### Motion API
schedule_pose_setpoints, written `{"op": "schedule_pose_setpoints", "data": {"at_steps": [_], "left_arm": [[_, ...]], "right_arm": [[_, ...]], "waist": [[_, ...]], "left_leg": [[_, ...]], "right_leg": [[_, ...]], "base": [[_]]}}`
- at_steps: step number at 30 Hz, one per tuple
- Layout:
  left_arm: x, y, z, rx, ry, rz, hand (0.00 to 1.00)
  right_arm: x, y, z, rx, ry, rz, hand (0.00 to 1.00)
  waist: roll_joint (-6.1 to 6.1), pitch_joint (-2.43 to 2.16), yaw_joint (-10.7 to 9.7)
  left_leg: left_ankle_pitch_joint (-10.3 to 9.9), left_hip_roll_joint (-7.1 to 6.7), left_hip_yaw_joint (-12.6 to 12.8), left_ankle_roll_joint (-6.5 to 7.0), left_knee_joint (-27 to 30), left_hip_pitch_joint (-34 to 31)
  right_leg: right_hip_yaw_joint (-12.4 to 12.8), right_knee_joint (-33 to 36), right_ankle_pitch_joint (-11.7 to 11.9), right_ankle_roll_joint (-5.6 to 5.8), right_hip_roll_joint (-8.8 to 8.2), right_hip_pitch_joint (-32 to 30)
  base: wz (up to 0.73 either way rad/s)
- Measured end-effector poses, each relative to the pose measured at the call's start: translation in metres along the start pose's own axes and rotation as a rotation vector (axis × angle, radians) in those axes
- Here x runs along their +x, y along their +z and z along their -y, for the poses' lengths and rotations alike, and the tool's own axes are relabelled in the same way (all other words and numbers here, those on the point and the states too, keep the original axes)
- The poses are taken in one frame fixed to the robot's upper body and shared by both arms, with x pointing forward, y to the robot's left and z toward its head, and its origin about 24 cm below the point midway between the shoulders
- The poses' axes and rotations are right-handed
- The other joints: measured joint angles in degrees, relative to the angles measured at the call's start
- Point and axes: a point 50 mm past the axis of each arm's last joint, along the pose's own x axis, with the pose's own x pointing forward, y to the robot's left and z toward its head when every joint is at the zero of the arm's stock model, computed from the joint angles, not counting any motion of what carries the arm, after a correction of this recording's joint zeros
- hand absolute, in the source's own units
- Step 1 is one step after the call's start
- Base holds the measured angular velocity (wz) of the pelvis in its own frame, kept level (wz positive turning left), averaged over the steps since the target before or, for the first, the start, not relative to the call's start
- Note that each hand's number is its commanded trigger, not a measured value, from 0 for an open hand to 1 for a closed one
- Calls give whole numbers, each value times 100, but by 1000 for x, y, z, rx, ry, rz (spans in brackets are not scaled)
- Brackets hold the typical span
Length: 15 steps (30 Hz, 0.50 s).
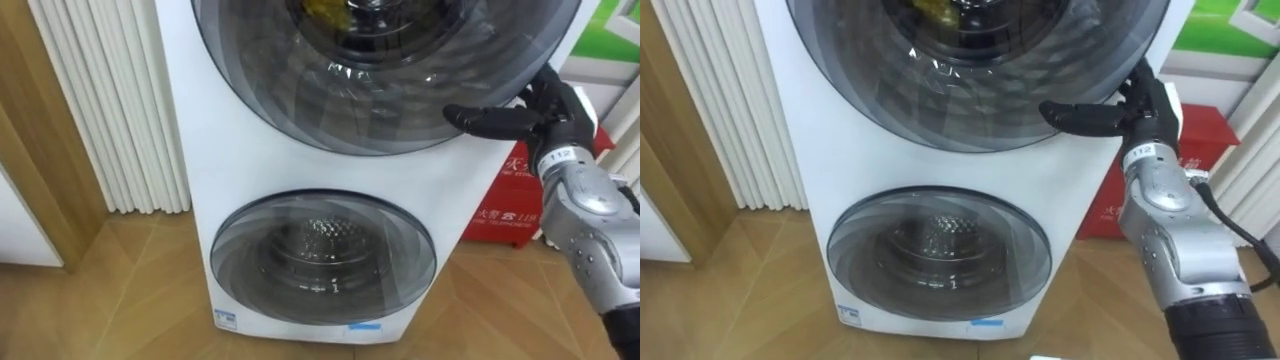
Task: Pick clothes from washing machine
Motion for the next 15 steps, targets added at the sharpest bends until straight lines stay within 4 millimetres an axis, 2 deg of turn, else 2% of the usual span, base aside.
{"op": "schedule_pose_setpoints", "data": {"at_steps": [9,12,13,14,15], "left_arm": [[-1,-4,-1,4,40,-21,0],[0,-3,-2,5,57,-22,0],[0,-1,-2,5,59,-17,0],[0,-7,-7,3,74,-32,0],[1,-9,-12,1,89,-38,0]], "right_arm": [[-9,13,-12,-125,18,68,0],[-14,11,-14,-166,26,83,0],[-14,11,-15,-169,41,85,0],[-17,11,-22,-179,73,98,0],[-21,19,-28,-174,101,134,0]], "waist": [[9,-5,-23],[63,-16,-12],[148,5,-59],[272,-39,-80],[236,-48,-83]], "left_leg": [[0,36,-91,0,19,90],[2,98,-304,0,22,205],[34,233,-640,3,6,362],[31,471,-944,-6,-47,379],[23,543,-901,-21,-35,319]], "right_leg": [[89,111,0,-1,33,-1],[46,510,-6,-10,56,-127],[-13,1187,-88,-179,115,-511],[280,909,-202,-523,583,-882],[419,272,6,-662,766,-1048]], "base": [[-13],[-22],[-53],[-73],[-92]]}}
